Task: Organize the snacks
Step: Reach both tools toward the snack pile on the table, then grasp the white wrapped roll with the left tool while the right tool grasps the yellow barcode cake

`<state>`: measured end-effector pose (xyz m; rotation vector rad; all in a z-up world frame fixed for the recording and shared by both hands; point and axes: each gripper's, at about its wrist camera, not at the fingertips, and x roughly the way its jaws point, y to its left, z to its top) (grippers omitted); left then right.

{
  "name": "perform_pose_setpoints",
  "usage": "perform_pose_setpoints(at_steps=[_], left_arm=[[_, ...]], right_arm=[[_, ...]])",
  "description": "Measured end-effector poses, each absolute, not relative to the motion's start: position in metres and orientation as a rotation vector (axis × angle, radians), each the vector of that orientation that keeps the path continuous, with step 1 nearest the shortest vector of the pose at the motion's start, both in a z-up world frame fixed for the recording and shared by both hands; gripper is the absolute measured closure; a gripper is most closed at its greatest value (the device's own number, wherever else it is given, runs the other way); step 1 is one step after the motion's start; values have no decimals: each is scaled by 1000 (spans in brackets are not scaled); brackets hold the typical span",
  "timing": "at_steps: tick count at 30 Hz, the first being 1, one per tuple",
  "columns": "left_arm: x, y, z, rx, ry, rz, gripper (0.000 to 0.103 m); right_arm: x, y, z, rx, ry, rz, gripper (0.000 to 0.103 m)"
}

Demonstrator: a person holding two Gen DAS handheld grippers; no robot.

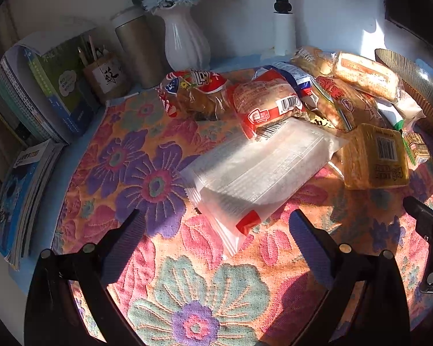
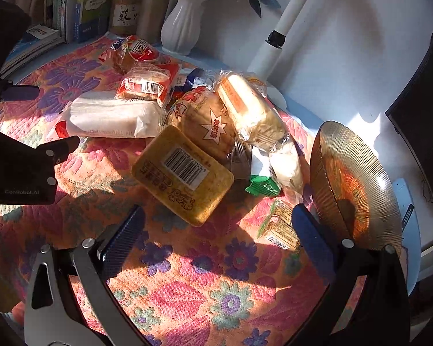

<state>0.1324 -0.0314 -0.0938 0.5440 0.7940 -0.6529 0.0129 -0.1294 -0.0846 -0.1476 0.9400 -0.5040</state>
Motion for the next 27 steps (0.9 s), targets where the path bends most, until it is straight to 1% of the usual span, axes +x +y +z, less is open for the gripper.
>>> perform_pose_setpoints(at_steps=[17, 22, 25, 27], left_arm=[[143, -32, -97, 544, 803, -683, 5], [156, -29, -94, 514, 889, -991, 5], [177, -30, -90, 547, 892, -1050, 5], [196, -33, -87, 524, 938, -1111, 5]], right_arm=[[25, -131, -90, -173, 972, -567, 3], [25, -133, -90, -164, 972, -536, 3], [22, -138, -84, -166, 930, -481, 3], [21, -143, -80, -138, 905, -408, 3]])
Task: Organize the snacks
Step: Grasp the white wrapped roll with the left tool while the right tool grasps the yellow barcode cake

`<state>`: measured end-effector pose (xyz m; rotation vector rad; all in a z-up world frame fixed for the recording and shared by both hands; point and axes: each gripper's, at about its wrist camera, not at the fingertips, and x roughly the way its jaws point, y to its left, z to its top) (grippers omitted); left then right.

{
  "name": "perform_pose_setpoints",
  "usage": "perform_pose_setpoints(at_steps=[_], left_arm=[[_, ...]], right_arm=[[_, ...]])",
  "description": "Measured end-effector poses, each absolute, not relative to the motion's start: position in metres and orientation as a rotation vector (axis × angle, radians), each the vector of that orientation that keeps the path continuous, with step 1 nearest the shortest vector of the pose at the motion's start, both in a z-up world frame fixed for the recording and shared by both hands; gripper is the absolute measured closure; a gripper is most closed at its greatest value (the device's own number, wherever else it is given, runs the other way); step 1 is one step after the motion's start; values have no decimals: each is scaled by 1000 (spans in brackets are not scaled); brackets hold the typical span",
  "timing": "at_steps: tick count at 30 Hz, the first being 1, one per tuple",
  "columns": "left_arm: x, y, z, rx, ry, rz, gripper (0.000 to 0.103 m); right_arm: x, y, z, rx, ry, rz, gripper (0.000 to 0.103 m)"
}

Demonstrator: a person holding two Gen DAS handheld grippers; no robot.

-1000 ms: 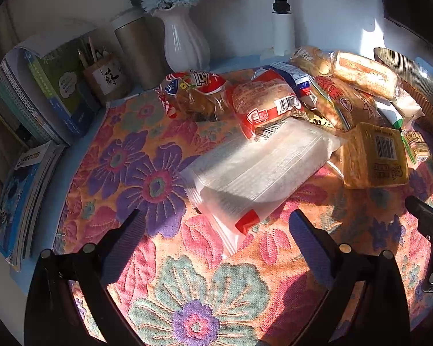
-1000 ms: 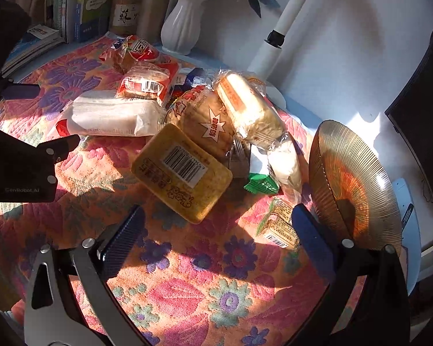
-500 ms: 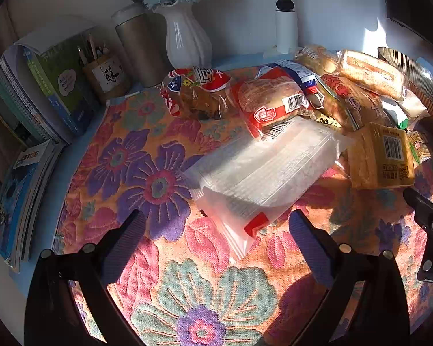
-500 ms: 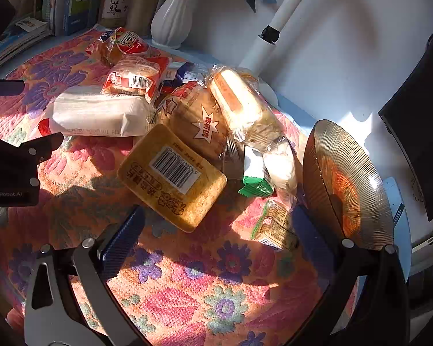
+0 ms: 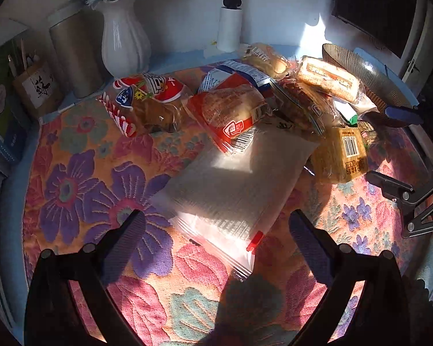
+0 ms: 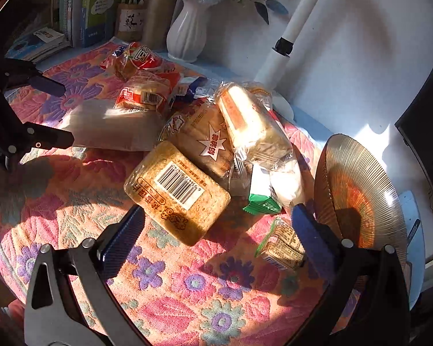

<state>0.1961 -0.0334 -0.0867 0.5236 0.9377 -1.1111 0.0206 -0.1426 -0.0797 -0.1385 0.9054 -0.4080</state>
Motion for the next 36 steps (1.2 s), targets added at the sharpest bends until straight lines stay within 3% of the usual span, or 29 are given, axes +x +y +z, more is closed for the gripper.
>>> perform_pose_setpoints(at_steps=[3, 6, 12, 23, 25, 27, 29, 33, 34, 36], left_arm=[[214, -49, -94, 534, 1036, -1255, 5], [218, -67, -103, 658, 965, -1211, 5], [241, -91, -122, 565, 1114, -1323, 5], [198, -106, -123, 644, 1028, -1176, 5], [190, -105, -122, 646, 1003, -1136, 7], [186, -100, -120, 613, 989, -1107, 18], [187, -84, -114, 555, 1013, -1098, 22], [171, -55, -107, 506, 1029, -1085, 26], [164, -49, -106, 506, 1024, -1083, 26], [151, -37, -106, 517, 1013, -1061, 26]], right_arm=[[22, -144, -78, -113, 889, -286, 3], [26, -140, -80, -127, 891, -230, 3], [40, -143, -96, -182, 919, -196, 3], [44, -146, -121, -150, 928, -169, 3], [39, -144, -122, -134, 935, -166, 19], [32, -143, -120, -117, 928, -192, 27], [24, -141, -119, -88, 921, -204, 32], [7, -132, -114, -4, 935, -235, 44], [2, -130, -111, 30, 940, -238, 53], [-7, -124, -107, 96, 960, -270, 59]])
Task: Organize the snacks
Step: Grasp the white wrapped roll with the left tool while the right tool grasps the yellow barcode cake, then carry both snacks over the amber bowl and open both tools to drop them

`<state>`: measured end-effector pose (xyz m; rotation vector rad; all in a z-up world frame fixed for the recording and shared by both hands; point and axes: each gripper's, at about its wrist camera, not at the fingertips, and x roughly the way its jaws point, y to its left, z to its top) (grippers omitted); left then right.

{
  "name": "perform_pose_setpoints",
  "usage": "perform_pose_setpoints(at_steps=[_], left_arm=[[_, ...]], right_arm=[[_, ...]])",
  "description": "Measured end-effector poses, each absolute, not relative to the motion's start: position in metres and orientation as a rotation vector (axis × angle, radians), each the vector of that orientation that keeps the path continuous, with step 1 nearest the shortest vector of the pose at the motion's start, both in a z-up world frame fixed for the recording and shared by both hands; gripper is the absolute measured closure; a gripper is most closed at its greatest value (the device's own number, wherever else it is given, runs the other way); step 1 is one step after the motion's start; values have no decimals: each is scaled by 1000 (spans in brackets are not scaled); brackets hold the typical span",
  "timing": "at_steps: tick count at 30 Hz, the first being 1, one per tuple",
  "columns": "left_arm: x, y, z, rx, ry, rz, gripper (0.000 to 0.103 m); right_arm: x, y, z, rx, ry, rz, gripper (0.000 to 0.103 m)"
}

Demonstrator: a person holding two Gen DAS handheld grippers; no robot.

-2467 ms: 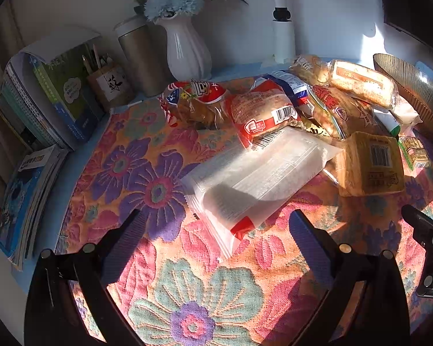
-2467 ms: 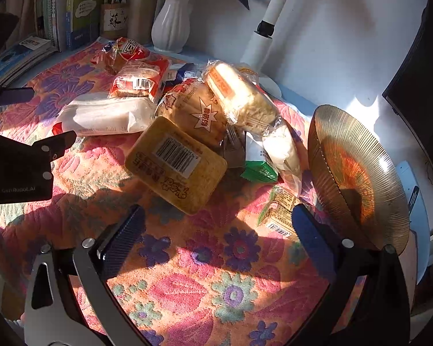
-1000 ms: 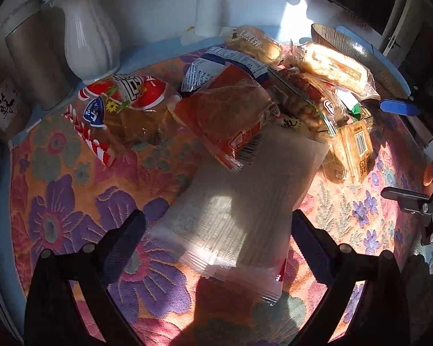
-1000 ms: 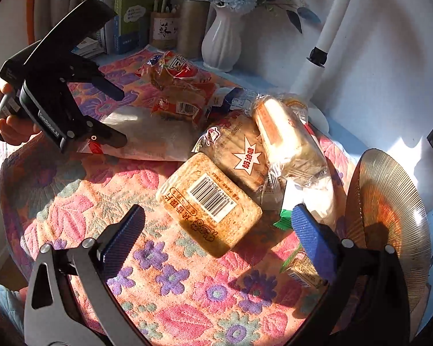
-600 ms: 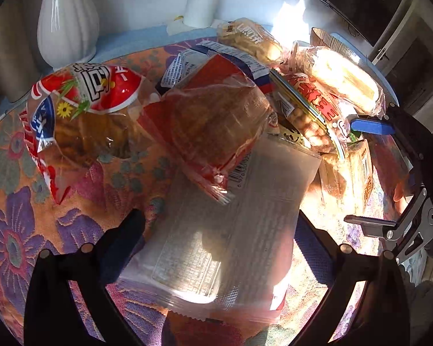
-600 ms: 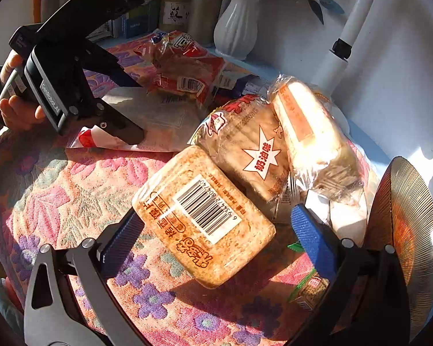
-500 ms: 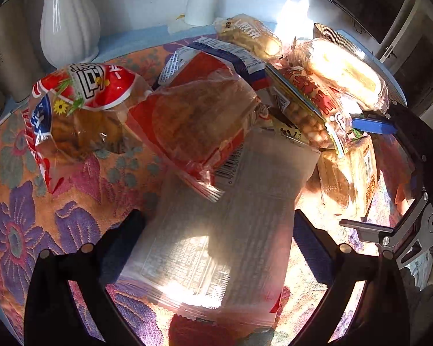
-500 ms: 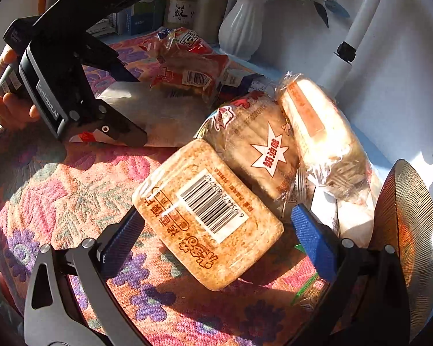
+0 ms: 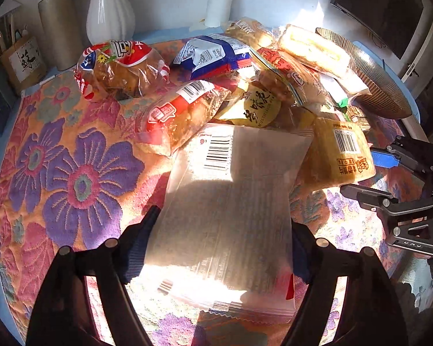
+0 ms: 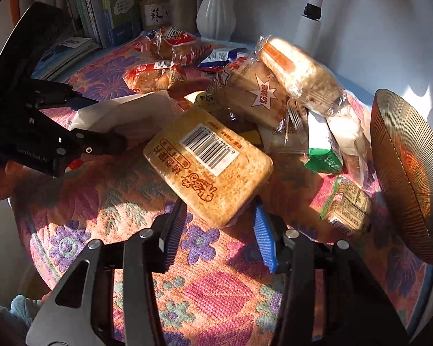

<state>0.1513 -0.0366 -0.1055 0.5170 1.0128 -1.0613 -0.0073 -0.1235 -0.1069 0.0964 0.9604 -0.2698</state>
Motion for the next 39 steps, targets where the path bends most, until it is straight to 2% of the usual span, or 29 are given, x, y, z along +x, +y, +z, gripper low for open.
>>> perform_pose_setpoints(at_steps=[4, 6, 7, 8, 10, 11, 14, 15, 17, 22, 24, 26, 28, 33, 39], left_arm=[[129, -10, -108, 547, 994, -1063, 26], [120, 2, -108, 547, 1001, -1070, 26], [115, 7, -107, 551, 1001, -1075, 25], [112, 10, -107, 554, 999, -1074, 25], [109, 15, -107, 566, 984, -1037, 24], [106, 13, -107, 573, 972, -1011, 23], [97, 13, -109, 572, 937, -969, 18], [95, 10, -110, 562, 924, -956, 13], [92, 8, -112, 556, 905, -931, 10], [95, 3, -116, 514, 916, -905, 11], [94, 3, -114, 513, 908, -909, 18], [94, 4, -112, 498, 905, -918, 22], [94, 6, -110, 471, 902, -918, 25], [87, 7, -102, 431, 875, -945, 28], [73, -6, -78, 431, 814, -995, 28]], right_arm=[[-26, -113, -100, 172, 987, -310, 68], [-38, -105, -93, 218, 983, -251, 66], [-42, -100, -90, 228, 983, -214, 61], [-46, -95, -86, 224, 978, -190, 53], [-54, -88, -76, 144, 948, -231, 7], [-57, -86, -70, 77, 919, -276, 4], [-54, -95, -62, -38, 876, -272, 5], [-49, -101, -64, -47, 884, -241, 5], [-33, -111, -75, -64, 926, -205, 5], [2, -122, -102, -88, 976, -134, 6], [12, -121, -108, -76, 973, -97, 7], [18, -120, -113, -54, 979, -65, 11], [22, -117, -119, -33, 999, -27, 25], [10, -120, -116, 23, 977, -60, 44], [-31, -121, -92, 93, 894, -133, 46]])
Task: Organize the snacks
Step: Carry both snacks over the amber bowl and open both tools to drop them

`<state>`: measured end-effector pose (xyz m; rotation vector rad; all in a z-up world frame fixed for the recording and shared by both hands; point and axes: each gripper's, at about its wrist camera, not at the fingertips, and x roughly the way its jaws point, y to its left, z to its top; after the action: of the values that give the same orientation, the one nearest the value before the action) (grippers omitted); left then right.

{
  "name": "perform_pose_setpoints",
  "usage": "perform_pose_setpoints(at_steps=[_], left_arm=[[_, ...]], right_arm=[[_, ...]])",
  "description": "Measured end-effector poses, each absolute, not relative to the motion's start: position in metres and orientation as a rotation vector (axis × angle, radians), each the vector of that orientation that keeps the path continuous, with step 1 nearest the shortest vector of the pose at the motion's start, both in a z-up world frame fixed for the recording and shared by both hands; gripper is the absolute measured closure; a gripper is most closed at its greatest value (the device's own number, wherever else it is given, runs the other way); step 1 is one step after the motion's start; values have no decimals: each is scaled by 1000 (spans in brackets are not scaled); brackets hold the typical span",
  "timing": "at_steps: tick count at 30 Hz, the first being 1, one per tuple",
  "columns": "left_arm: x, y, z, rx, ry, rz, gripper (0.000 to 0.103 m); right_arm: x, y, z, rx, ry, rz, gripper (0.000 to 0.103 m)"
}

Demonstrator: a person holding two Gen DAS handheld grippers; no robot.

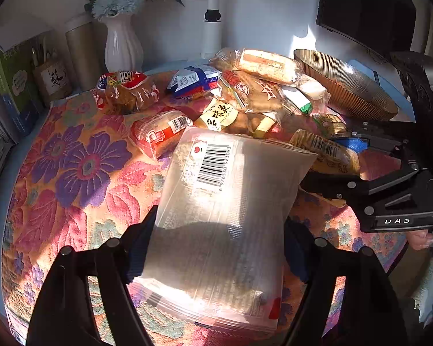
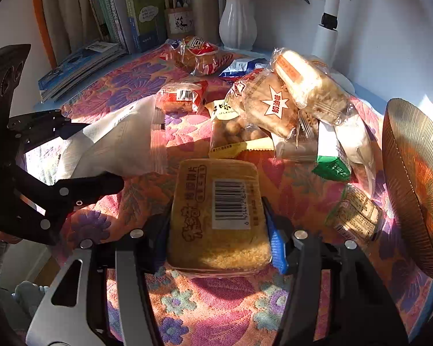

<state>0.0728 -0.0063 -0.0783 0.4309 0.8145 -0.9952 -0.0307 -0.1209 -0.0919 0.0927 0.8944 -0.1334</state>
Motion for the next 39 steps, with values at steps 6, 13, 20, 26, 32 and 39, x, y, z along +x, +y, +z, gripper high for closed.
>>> perform_pose_setpoints(at_steps=[6, 13, 20, 26, 32, 39], left_arm=[[45, -38, -45, 446, 718, -1081, 28], [23, -107, 9, 454, 608, -1184, 28], [31, -226, 27, 423, 799, -1397, 28], [28, -307, -12, 531, 907, -1405, 28], [32, -334, -21, 484, 884, -1390, 15], [38, -294, 0, 439, 800, -1365, 13]], right_arm=[[-94, -140, -39, 113, 762, -268, 47], [-153, -220, 1, 158, 689, -576, 47], [-174, -315, -11, 350, 775, -699, 47], [-164, -352, -38, 412, 881, -713, 47], [-161, -365, -37, 381, 843, -759, 28], [-161, -345, -33, 431, 802, -698, 28]])
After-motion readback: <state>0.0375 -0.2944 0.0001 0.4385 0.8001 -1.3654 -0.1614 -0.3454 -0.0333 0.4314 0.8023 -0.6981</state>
